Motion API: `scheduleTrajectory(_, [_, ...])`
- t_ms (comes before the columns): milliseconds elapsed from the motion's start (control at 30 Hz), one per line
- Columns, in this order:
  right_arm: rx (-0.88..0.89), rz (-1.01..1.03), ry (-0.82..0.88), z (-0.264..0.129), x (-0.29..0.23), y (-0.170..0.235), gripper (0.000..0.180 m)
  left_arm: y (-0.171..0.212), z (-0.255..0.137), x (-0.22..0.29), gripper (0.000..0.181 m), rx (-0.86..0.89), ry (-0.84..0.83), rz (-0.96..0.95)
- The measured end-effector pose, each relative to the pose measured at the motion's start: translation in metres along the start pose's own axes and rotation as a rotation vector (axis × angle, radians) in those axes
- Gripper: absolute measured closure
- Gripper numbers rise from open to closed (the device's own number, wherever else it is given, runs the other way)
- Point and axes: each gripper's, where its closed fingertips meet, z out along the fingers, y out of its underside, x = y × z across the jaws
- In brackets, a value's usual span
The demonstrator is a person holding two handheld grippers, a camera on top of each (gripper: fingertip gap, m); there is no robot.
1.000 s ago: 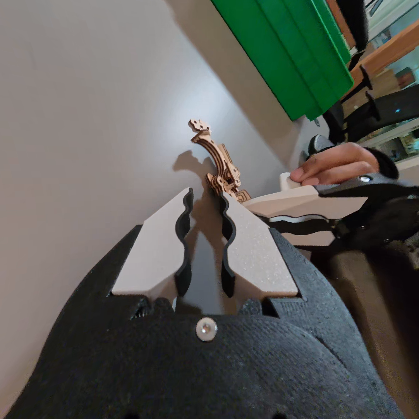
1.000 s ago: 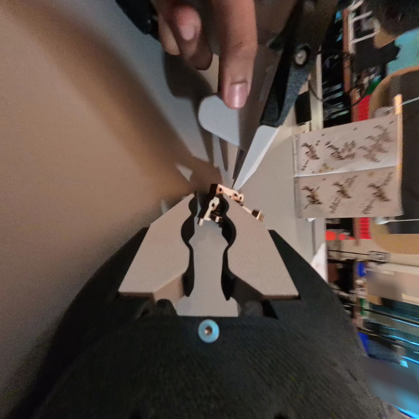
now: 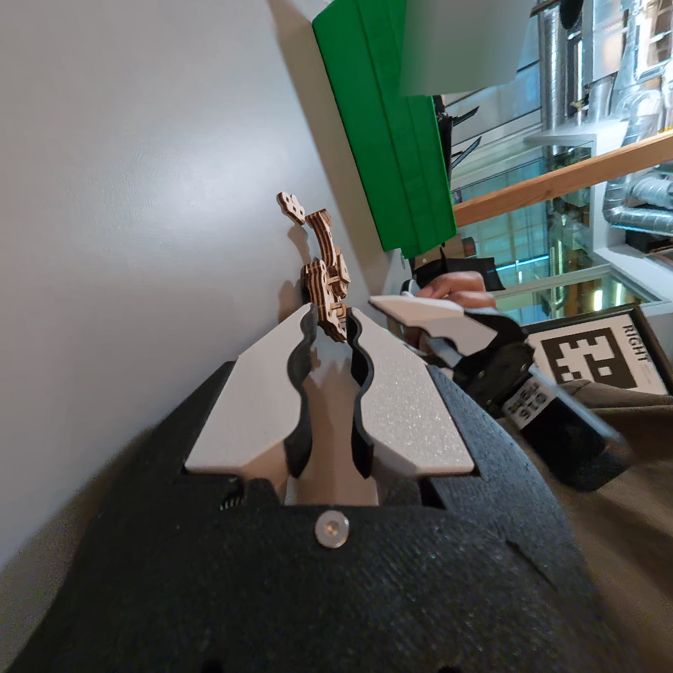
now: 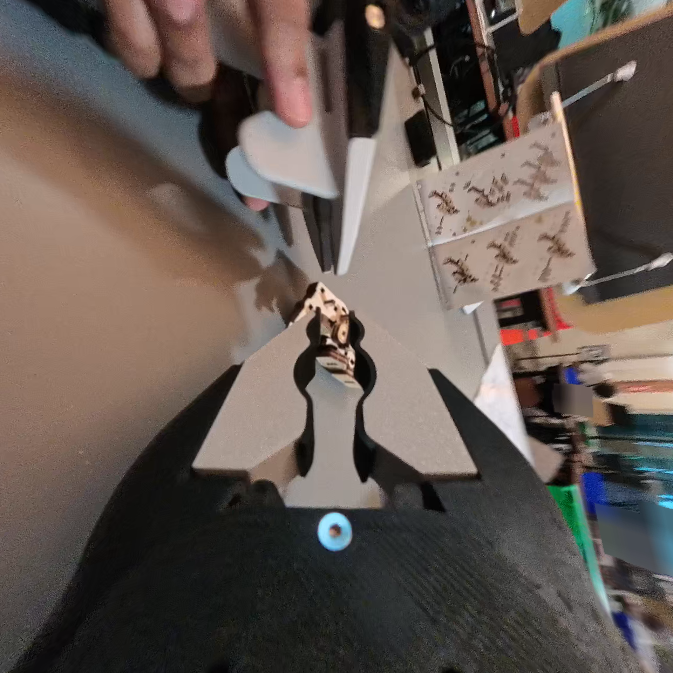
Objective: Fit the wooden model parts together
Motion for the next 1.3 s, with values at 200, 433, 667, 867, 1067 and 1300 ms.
scheduleTrajectory(200, [0.02, 0.405, -0.181, -0.008, -0.009, 0.012, 0.156, 0.006, 0.008, -0.002, 0.171, -0.035, -0.067, 0.091])
scheduleTrajectory(433, [-0.02, 0.619, -0.334, -0.005, -0.026, 0.019, 0.154, 0.007, 0.01, -0.002, 0.173, -0.041, -0.06, 0.079])
scheduleTrajectory(667, [-0.015, 0.657, -0.352, -0.004, -0.029, 0.012, 0.16, 0.008, 0.011, -0.001, 0.172, -0.048, -0.052, 0.082])
scheduleTrajectory(867, [-0.035, 0.671, -0.367, 0.0, -0.03, 0.014, 0.165, 0.012, 0.012, 0.001, 0.172, -0.068, -0.049, 0.096])
scheduleTrajectory(1067, [-0.017, 0.7, -0.409, -0.003, -0.029, 0.014, 0.173, 0.016, 0.012, 0.005, 0.169, -0.086, -0.028, 0.103])
scheduleTrajectory(1300, [0.272, 0.932, -0.487, -0.026, 0.008, -0.014, 0.173, -0.02, -0.016, 0.046, 0.155, 0.105, 0.238, 0.101])
